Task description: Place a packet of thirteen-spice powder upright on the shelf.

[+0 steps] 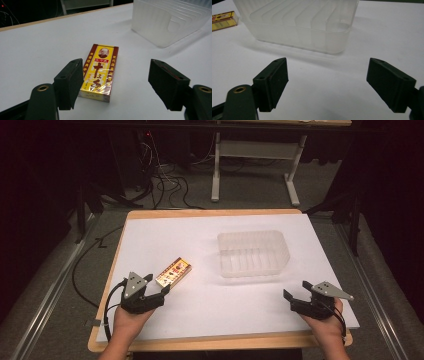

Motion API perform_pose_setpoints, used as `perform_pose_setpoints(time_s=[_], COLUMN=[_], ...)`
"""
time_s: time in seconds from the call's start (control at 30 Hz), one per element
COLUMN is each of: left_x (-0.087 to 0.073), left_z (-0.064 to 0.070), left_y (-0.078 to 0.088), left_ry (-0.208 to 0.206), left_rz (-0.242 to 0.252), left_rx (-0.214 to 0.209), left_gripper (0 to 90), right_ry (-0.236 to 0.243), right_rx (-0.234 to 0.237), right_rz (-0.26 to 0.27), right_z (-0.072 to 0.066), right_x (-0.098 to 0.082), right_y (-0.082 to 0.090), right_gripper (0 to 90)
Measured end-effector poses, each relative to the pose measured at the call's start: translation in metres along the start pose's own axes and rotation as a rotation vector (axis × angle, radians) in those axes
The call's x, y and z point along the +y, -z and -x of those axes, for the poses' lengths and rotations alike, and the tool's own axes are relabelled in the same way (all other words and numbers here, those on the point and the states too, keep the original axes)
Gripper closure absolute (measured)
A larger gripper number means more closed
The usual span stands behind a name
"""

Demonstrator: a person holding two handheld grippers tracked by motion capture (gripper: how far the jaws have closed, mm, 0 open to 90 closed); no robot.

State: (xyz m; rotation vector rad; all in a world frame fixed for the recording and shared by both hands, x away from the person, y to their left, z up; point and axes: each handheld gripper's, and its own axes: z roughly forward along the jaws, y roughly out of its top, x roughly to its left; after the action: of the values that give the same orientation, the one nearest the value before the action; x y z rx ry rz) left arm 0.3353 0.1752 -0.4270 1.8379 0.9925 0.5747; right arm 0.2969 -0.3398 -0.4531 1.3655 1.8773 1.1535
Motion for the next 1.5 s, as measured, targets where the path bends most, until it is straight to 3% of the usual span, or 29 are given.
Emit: perform_pose_setpoints(time_s=[0.1, 0.63, 1.2, 1.5], left_x=[0.000, -0.001, -0.001, 0.001], left_z=[-0.002, -0.001, 0.001, 0.001], left_y=[0.000, -0.005, -0.011, -0.024], left_ry=[0.002, -0.019, -0.033, -0.055], left_rz=[-0.001, -0.019, -0.026, -0.051], left_rx=[-0.001, -0.007, -0.017, -0.010], left_gripper=[28.7, 28.2, 27.1, 23.7], right_ry=[-0.016, 0.007, 0.049, 0.074], right_rx=[-0.003, 0.013, 0.022, 0.045], right_rz=[-0.010, -0.017, 0.025, 0.043], right_z=[0.000, -0.006, -0.014, -0.021], right_x=[-0.001, 0.000, 0.009, 0.015], right_y=[-0.001, -0.007, 0.003, 0.007], right_gripper=[17.7, 15.2, 11.0, 5.8])
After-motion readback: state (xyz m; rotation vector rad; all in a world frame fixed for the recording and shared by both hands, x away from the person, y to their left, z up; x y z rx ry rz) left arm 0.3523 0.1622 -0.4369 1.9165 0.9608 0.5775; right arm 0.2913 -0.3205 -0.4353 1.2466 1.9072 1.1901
